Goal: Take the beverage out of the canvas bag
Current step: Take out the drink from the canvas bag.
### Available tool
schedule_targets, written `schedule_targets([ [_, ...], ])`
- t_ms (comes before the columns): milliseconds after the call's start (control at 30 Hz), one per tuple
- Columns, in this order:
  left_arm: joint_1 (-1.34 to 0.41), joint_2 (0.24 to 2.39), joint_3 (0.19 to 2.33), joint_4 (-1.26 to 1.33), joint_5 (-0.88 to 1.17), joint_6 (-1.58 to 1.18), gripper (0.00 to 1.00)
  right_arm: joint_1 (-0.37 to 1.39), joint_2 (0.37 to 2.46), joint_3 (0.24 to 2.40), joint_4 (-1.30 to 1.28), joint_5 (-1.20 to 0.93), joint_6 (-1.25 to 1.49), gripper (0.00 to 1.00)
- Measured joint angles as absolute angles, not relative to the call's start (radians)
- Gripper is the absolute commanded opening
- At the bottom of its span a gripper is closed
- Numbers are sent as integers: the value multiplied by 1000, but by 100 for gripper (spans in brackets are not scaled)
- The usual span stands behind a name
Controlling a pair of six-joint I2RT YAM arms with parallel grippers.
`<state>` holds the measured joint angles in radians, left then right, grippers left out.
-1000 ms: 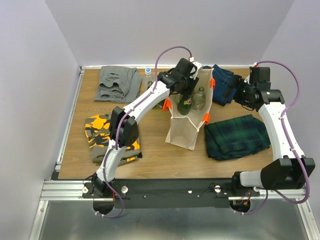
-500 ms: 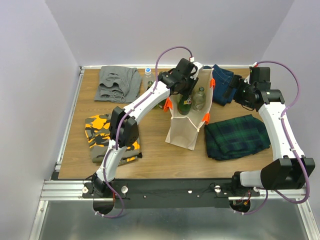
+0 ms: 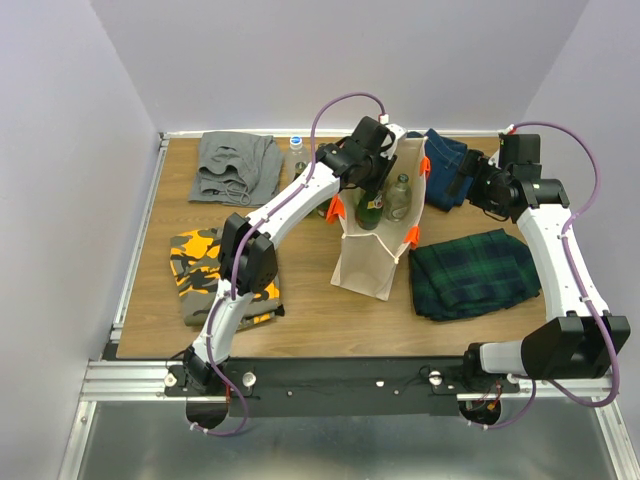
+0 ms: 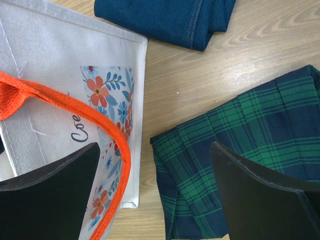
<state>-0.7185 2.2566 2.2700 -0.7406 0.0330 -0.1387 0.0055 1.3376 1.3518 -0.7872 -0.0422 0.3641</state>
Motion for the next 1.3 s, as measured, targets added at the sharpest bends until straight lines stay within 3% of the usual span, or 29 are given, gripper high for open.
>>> schedule_targets([
  [1300, -720, 2237, 2334, -860, 65, -123, 0, 6, 1343, 1352, -787, -43, 364, 100],
])
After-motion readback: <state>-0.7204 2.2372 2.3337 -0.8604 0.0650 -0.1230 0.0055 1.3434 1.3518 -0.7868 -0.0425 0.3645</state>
